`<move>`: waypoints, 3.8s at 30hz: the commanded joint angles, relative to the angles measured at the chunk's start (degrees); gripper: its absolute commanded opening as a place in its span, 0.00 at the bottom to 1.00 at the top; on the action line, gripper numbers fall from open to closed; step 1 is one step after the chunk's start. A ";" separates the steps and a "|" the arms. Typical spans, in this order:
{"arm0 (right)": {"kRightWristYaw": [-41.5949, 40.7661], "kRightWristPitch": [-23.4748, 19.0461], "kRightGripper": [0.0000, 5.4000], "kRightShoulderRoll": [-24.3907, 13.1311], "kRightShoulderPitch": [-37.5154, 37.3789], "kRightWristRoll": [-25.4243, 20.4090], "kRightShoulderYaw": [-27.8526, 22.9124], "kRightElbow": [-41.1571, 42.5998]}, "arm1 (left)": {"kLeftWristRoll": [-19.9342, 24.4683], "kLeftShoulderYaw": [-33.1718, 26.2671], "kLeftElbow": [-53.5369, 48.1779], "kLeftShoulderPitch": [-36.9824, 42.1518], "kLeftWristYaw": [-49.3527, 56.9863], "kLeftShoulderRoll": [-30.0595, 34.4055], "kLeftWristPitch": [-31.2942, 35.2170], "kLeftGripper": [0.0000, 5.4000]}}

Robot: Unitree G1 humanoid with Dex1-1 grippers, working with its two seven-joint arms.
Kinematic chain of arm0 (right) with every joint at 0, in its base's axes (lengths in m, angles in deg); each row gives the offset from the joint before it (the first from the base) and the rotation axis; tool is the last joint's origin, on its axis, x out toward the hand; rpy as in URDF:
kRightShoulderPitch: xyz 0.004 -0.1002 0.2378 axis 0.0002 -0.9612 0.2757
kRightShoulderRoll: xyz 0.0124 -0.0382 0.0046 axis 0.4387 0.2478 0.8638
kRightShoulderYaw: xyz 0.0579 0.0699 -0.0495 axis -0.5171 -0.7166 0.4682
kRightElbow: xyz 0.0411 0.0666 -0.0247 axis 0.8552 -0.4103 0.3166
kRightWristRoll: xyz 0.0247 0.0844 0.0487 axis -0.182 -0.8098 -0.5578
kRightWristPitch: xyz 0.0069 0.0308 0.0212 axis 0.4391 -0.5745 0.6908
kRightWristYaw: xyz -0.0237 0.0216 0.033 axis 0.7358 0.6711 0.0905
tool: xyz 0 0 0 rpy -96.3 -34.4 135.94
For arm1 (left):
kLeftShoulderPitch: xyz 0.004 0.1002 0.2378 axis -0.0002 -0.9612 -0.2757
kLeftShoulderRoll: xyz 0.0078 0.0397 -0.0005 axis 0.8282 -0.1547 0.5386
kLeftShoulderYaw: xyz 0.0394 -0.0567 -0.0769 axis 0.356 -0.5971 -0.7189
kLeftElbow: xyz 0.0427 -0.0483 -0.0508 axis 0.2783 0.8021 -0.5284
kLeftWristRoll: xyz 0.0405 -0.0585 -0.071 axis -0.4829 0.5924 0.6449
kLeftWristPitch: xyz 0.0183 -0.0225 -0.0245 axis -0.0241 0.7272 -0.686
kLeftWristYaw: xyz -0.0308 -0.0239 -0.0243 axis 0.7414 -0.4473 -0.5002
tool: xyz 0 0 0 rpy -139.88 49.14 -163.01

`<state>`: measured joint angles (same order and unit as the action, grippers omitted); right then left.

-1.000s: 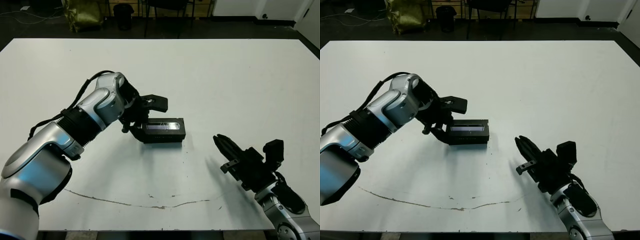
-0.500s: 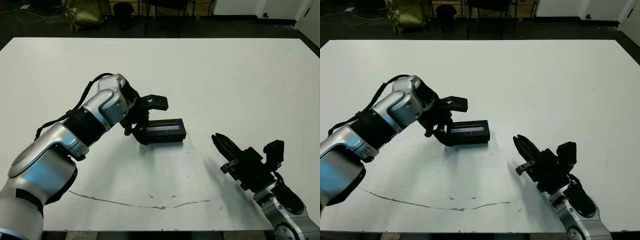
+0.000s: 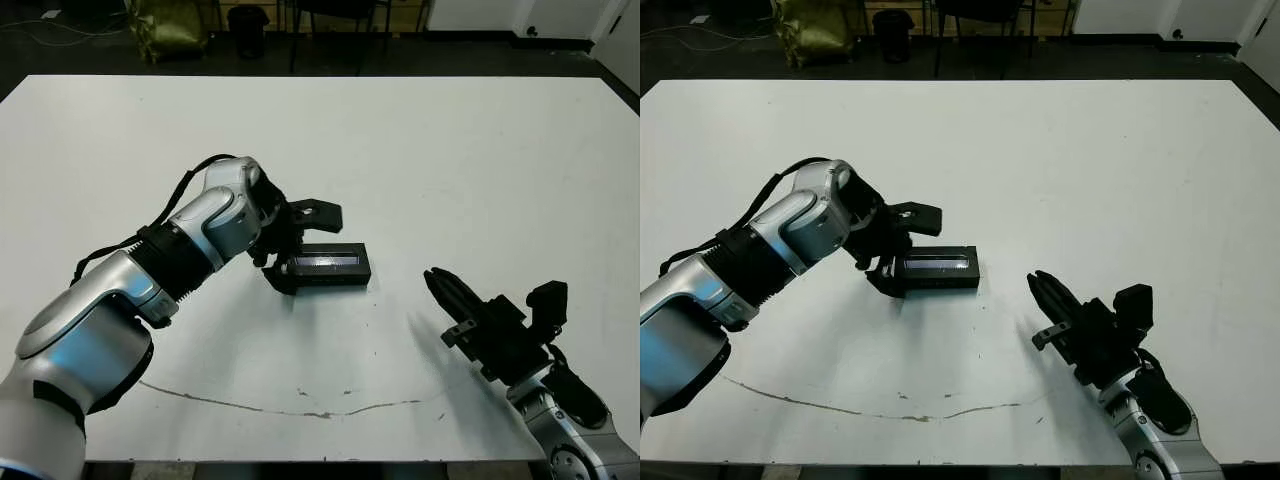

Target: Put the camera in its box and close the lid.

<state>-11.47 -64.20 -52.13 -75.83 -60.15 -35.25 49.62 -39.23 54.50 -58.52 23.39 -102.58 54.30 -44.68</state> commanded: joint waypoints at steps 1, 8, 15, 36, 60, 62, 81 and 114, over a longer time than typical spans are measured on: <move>0.60 -1.15 0.00 -0.37 -0.64 0.42 0.05 -0.30 | -0.85 0.75 0.60 -2.59 0.00 0.76 -1.70 0.98; -0.44 -0.22 0.00 -0.22 -0.76 -0.41 -0.25 -1.22 | -2.02 1.16 -0.24 -2.96 0.15 1.07 -2.36 1.00; -1.04 1.36 0.00 -0.22 -0.54 0.81 -0.04 -2.49 | -2.74 0.10 -1.99 -4.41 1.19 1.90 -1.80 1.00; -0.44 0.16 0.00 0.16 -0.86 -0.15 -0.17 -1.99 | 15.80 -22.91 -14.08 -11.32 4.12 10.49 2.58 1.00; 1.26 -2.69 0.00 -0.66 -0.55 -1.11 -0.16 0.20 | 20.65 -33.56 -45.05 -41.67 56.11 -13.90 5.54 0.60; 1.54 -3.48 0.00 -0.53 -0.52 -1.91 -0.50 0.56 | 20.22 -31.67 -44.15 -43.07 59.33 -16.53 3.30 0.51; 1.85 -3.44 0.00 -0.19 -0.61 -0.96 -0.73 0.61 | 12.13 -23.12 -32.93 -45.57 77.55 -27.42 2.41 0.00; 0.92 -3.53 0.00 0.40 -1.07 -2.72 -0.97 0.11 | 23.17 -31.92 -21.26 -43.03 83.77 -32.05 16.20 0.00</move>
<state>-10.73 -67.20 -51.66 -76.29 -62.80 -35.92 50.40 -16.34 22.62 -81.37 -15.19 -18.95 23.68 -31.20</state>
